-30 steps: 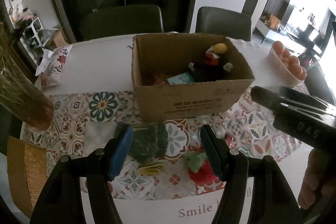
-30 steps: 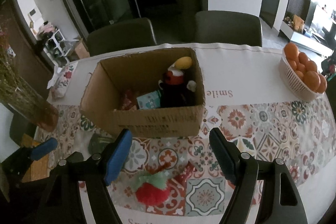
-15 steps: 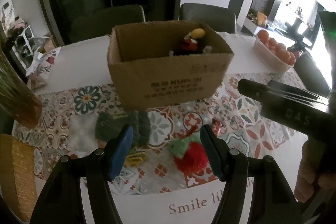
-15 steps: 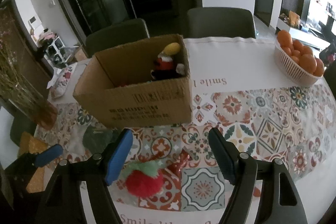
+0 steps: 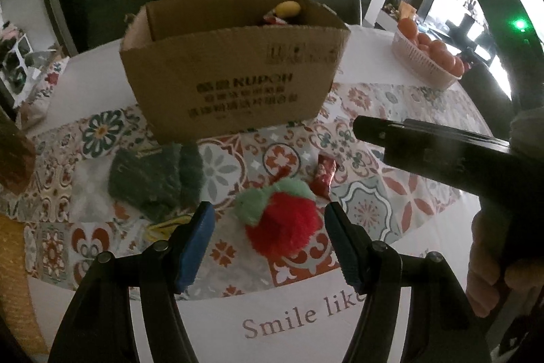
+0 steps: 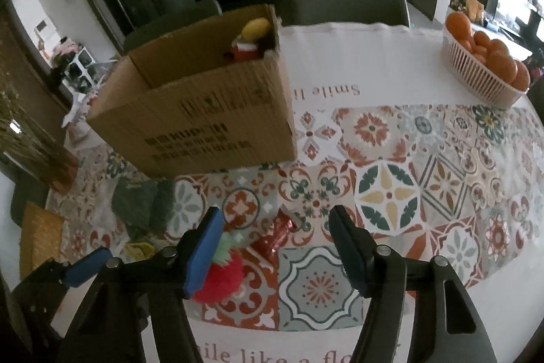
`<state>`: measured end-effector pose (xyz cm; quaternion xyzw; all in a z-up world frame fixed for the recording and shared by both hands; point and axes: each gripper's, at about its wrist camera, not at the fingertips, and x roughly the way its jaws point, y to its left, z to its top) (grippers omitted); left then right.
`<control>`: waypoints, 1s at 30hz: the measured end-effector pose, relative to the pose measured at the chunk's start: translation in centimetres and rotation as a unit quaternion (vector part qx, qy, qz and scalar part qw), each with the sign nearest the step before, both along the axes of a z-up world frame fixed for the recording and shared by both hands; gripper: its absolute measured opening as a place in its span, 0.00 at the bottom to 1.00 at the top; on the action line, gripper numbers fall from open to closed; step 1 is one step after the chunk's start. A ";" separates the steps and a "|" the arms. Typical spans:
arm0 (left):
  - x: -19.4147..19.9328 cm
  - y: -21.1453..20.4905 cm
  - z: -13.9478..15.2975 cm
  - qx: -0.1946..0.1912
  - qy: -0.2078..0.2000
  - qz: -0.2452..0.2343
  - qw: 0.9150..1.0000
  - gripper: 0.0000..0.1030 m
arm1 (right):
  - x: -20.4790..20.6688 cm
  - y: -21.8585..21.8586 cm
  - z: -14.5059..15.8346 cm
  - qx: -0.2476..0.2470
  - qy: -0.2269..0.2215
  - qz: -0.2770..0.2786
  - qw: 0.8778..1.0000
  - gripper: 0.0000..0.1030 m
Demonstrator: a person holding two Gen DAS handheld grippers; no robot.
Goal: Organize soft objects
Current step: 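Move both tools back toward the remaining items on the runner, then grasp the red-green pompom with the left tool while the right tool grasps the red snack packet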
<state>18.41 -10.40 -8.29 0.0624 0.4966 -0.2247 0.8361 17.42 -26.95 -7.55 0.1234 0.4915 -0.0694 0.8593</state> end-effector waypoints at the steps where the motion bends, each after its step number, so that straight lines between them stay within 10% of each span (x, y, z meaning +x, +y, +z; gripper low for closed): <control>1: 0.0 -0.1 -0.2 0.000 0.002 -0.001 1.000 0.66 | 0.0 -0.1 -0.4 0.002 0.004 0.000 1.000 0.63; 30: 2.1 -2.9 -8.4 0.003 0.075 -0.005 0.997 0.78 | 1.2 -1.3 -7.7 0.062 0.060 -0.017 0.996 0.55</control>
